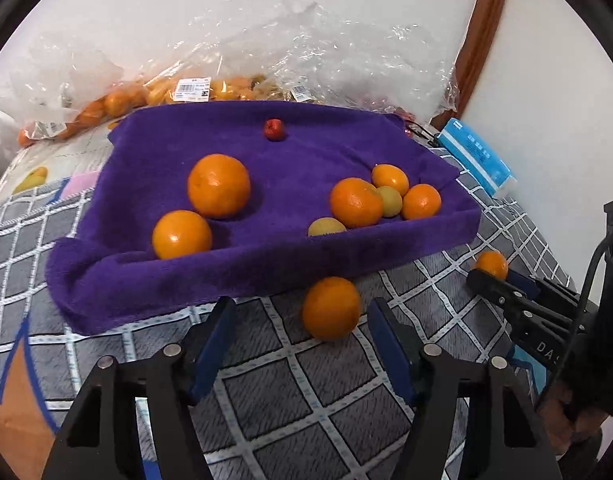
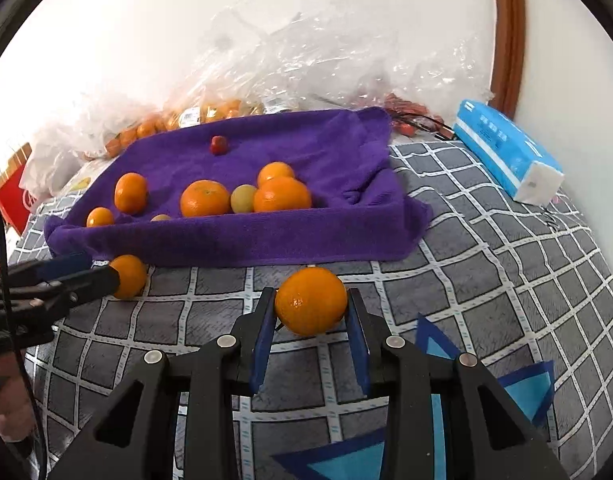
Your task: Organize fruits
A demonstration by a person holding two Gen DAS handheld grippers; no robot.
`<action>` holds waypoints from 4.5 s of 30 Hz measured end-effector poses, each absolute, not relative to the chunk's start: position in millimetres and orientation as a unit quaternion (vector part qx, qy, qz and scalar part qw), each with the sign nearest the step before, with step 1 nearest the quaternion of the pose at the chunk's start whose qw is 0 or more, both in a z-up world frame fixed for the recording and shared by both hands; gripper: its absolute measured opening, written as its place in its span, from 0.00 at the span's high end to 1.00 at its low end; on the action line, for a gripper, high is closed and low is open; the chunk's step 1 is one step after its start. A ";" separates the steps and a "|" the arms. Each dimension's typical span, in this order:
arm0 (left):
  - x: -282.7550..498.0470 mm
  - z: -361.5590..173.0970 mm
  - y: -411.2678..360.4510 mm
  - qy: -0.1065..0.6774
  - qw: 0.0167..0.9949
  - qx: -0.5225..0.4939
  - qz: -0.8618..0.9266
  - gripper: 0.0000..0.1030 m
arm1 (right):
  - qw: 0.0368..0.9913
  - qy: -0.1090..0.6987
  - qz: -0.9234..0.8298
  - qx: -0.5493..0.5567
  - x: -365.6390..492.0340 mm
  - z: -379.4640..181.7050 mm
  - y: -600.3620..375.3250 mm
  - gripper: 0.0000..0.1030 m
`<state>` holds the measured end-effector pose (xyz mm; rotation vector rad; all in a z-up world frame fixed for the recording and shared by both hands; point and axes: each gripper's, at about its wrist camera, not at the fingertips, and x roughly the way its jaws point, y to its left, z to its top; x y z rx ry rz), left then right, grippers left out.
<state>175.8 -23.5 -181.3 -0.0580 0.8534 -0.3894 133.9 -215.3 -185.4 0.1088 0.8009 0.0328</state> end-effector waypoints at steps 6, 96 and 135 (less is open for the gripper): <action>176.6 -179.8 -14.7 0.391 0.895 -0.062 -0.205 0.69 | 0.916 0.396 0.024 0.053 136.5 -187.4 -213.9 0.67; 235.2 -139.7 35.0 0.418 0.904 -0.081 -0.019 0.60 | 0.922 0.385 0.015 0.027 217.3 -143.3 -227.7 0.55; 8.7 -20.0 -8.4 0.302 0.953 -0.001 -0.006 0.03 | 0.944 0.329 -0.006 0.024 5.5 -10.1 -206.5 0.04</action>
